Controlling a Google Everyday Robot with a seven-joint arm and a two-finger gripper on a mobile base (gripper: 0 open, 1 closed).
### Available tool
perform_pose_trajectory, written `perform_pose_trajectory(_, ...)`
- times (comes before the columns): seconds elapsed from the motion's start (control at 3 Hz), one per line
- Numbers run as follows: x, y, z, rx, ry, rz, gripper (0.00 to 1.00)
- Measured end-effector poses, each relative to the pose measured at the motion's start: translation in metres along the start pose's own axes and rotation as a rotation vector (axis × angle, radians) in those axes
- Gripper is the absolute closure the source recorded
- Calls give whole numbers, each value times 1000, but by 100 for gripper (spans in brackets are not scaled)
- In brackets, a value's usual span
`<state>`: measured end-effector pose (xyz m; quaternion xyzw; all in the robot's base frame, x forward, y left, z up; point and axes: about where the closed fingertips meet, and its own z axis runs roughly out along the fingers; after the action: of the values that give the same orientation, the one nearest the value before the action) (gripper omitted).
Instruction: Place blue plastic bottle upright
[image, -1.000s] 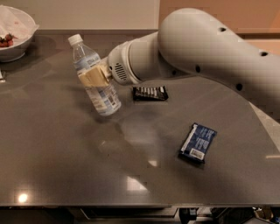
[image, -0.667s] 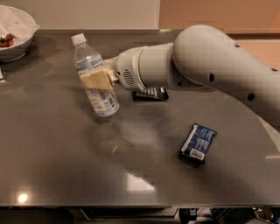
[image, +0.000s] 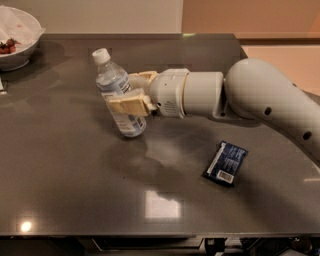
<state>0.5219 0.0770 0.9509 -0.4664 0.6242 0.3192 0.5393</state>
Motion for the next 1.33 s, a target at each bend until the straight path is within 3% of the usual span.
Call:
perform_pose_trajectory(0.33, 11, 1, -9, -21, -45, -119, 100)
perform_pose_trajectory(0.67, 18, -1, -11, -26, -87, -138, 100)
perform_pose_trajectory(1.33, 23, -7, -18, 21, -163, -67, 100)
